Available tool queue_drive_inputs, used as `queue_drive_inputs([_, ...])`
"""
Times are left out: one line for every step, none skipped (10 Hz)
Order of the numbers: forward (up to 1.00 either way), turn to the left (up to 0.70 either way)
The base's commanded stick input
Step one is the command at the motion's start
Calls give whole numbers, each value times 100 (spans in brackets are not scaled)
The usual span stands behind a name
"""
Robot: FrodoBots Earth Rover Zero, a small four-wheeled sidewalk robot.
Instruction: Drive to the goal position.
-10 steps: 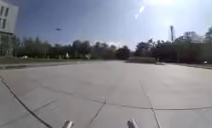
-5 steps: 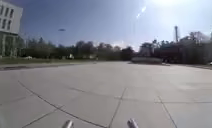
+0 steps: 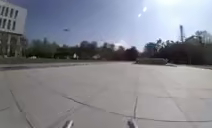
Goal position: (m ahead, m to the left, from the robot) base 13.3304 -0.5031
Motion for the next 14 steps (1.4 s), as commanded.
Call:
queue_drive_inputs([100, -25])
queue_drive_inputs([100, -10])
queue_drive_inputs([100, 0])
queue_drive_inputs([100, 0])
queue_drive_inputs([100, -1])
queue_drive_inputs([100, -15])
queue_drive_inputs([100, -38])
queue_drive_inputs([100, -39])
queue_drive_inputs([100, -40])
queue_drive_inputs([100, -19])
queue_drive_inputs([100, -7])
queue_drive_inputs([100, 0])
queue_drive_inputs([100, -2])
queue_drive_inputs([100, -13])
